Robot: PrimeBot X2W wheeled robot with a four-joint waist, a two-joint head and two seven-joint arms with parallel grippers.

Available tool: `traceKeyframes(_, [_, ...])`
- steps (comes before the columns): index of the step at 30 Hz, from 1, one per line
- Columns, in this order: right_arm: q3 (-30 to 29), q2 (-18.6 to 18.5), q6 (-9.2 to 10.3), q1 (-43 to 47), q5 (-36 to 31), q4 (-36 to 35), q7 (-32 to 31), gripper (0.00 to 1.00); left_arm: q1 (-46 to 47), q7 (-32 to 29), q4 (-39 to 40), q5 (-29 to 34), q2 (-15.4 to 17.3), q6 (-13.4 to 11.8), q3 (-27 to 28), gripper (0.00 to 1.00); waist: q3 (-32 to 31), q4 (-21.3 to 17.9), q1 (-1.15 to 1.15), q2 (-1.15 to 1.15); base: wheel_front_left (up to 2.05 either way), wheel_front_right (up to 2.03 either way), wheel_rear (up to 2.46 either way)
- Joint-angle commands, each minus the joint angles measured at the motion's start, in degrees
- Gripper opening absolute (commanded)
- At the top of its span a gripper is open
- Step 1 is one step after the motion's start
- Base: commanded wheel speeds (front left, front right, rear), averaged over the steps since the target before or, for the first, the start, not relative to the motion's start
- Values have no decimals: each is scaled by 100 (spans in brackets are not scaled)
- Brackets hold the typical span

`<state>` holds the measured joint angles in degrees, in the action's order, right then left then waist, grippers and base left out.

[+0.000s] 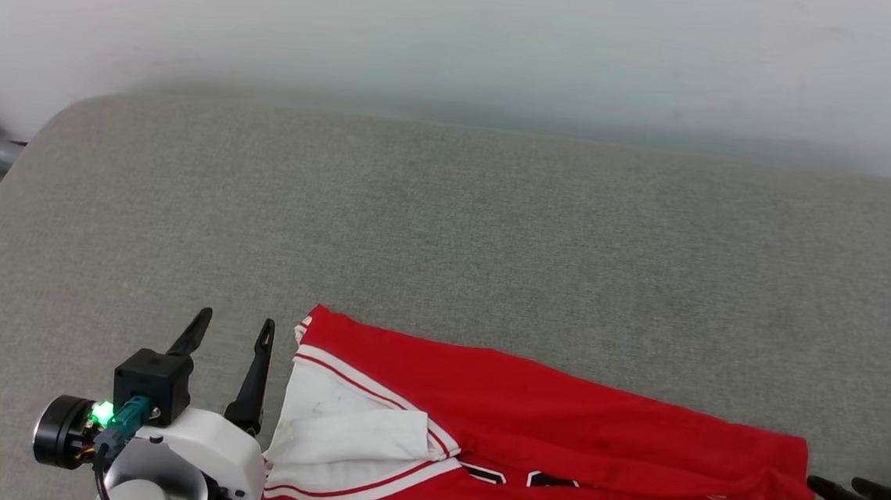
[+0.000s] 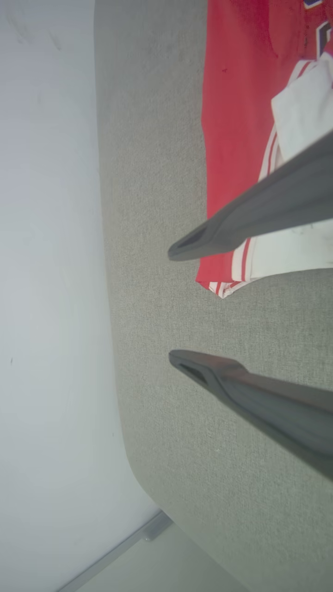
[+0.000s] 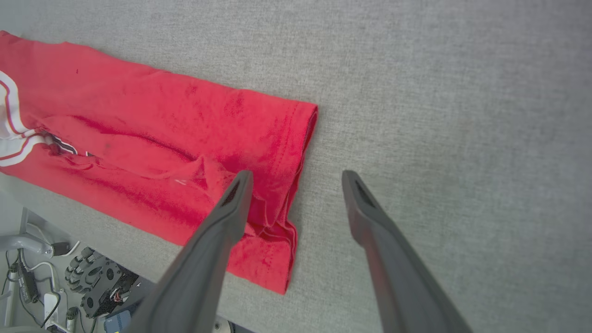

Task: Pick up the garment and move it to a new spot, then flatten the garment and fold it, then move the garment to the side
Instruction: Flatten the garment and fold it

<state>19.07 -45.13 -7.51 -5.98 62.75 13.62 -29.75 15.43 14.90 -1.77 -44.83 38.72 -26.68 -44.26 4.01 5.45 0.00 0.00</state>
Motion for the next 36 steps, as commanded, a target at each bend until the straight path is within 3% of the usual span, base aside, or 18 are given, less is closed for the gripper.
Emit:
traceKeyframes(1, [-8, 44, 5, -65, 37, 45, -25, 100, -66, 39, 21, 72, -47, 24, 68, 100, 55, 55, 0, 0, 0, 0, 0])
traceKeyframes(9, [101, 325, 5, -254, 124, 477, -293, 100, -536, 40, 104, 1160, -687, 206, 1170, 100, 321, 287, 0, 0, 0, 0, 0])
traceKeyframes(19, [689, 740, -5, -154, 255, 557, -518, 100, -1095, 36, 4, 2148, -1565, 741, 2181, 100, 495, 418, 0, 0, 0, 0, 0])
traceKeyframes(25, [903, 718, -6, -152, 369, 532, -400, 100, -1348, 36, 0, 2764, -1992, 1057, 2685, 100, 474, 429, 0, 0, 0, 0, 0])
traceKeyframes(26, [927, 699, -6, -156, 386, 536, -389, 48, -1387, 36, 2, 2844, -2065, 1102, 2760, 100, 463, 429, 0, 0, 0, 0, 0])
traceKeyframes(27, [949, 680, -6, -167, 403, 527, -357, 30, -1434, 36, -1, 2930, -2115, 1151, 2838, 100, 448, 421, 0, 0, 0, 0, 0])
traceKeyframes(28, [960, 648, -5, -177, 421, 520, -323, 0, -1473, 36, -17, 3011, -2177, 1204, 2898, 100, 435, 413, 0, 0, 0, 0, 0])
traceKeyframes(36, [848, 237, 7, -285, 512, 648, 62, 0, -1700, 36, -77, 3497, -2565, 1594, 3314, 100, 253, 312, 0, 0, 0, 0, 0])
